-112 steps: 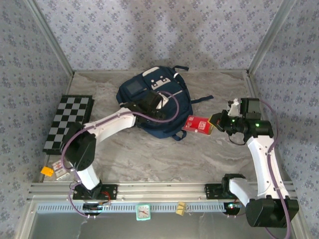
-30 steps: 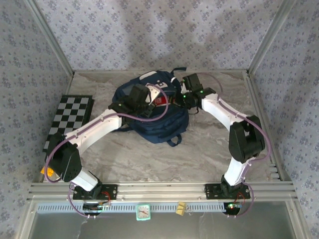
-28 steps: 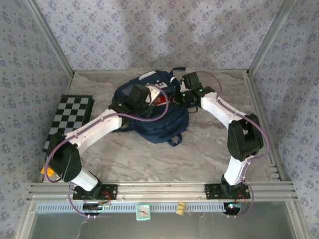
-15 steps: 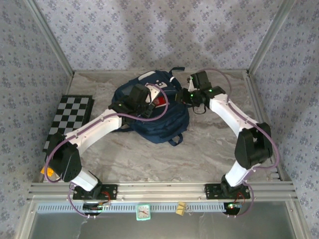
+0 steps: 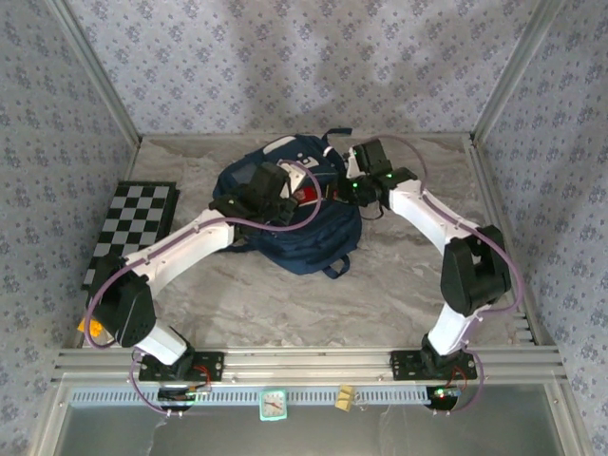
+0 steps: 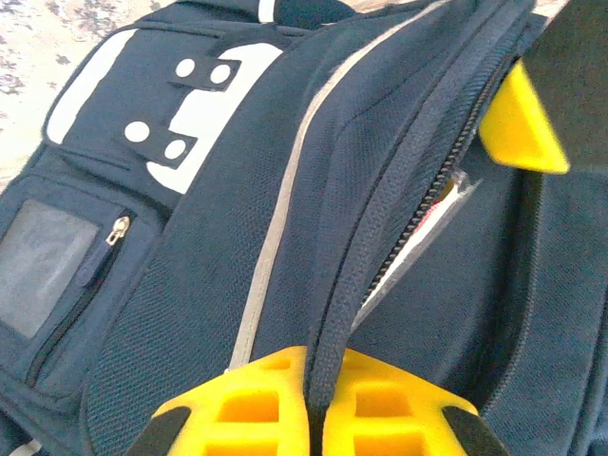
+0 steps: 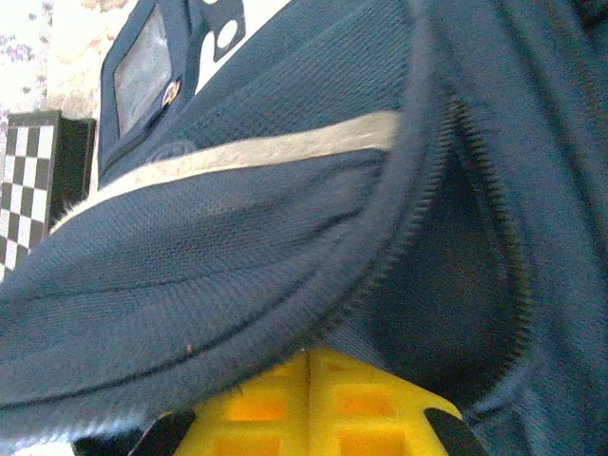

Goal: Pack books, pencil case, and school supplies into a backpack

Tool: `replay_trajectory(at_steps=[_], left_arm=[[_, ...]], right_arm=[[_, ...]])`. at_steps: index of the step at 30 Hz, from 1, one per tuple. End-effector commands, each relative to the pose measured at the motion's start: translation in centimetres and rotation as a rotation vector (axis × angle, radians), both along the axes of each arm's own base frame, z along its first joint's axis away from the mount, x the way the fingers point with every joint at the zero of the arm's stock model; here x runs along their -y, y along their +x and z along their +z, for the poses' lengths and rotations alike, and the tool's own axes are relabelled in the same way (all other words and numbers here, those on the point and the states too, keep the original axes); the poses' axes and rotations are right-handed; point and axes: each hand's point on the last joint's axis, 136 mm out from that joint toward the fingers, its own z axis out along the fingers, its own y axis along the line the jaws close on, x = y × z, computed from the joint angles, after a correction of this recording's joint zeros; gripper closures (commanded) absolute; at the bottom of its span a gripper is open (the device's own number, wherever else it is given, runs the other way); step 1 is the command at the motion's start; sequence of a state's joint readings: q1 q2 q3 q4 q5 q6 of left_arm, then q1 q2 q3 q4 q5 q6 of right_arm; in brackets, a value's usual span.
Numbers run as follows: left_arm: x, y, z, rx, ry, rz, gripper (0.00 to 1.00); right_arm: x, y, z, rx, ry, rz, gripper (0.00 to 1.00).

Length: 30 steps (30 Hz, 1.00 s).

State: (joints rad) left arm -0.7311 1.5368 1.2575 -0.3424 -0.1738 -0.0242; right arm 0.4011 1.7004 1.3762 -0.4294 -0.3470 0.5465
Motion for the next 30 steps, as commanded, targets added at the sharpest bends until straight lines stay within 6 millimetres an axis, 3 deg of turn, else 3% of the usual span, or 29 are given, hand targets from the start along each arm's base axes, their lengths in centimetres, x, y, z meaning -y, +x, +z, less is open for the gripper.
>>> replay_trajectory(at_steps=[1,3,5,7,11,15,20,25,30], left_arm=[[3.4,-1.0,2.3,-0.022,-0.13,-0.048,0.96],[4.0,-1.3,2.1,-0.058,-0.134,-0.05,0.77],[3.4,-1.8,2.5,-0.081,-0.146,-0.023,0.46],[2.6,-2.5,3.4,-0.077,-0.169,-0.006,0.33],[-1.3,-3.0,4.8,-0.088,-0.31,0.134,0.29],[-6.2,-2.5,3.3,-0.191,-0.436,0.321,0.26],[-11.1,-1.6,0.5,-0.293,-0.61,0.532,0.26],[-12.6,-0.2,-1.8,-0.41,-0.806,0.623,0.26],[-13.1,1.8,-3.4,-0.456,-0.881,0.673,0.28]], right_arm=[[4.0,-1.0,1.8,0.034,-0.057,-0.062,0.94],[5.6,-1.7,1.9,0.037,-0.059,-0.084,0.91],[6.7,-2.8,1.9,0.023,-0.074,-0.084,0.89],[7.3,-4.0,1.4,0.005,-0.106,-0.079,0.87],[6.0,-6.0,0.8,-0.028,-0.087,-0.04,0.77],[2.9,-7.5,0.3,-0.045,-0.095,0.007,0.72],[-1.8,-8.5,1.8,0.017,-0.073,0.046,0.64],[-6.5,-7.7,3.4,0.077,0.039,0.141,0.61],[-7.6,-5.3,2.0,0.054,-0.01,0.112,0.61]])
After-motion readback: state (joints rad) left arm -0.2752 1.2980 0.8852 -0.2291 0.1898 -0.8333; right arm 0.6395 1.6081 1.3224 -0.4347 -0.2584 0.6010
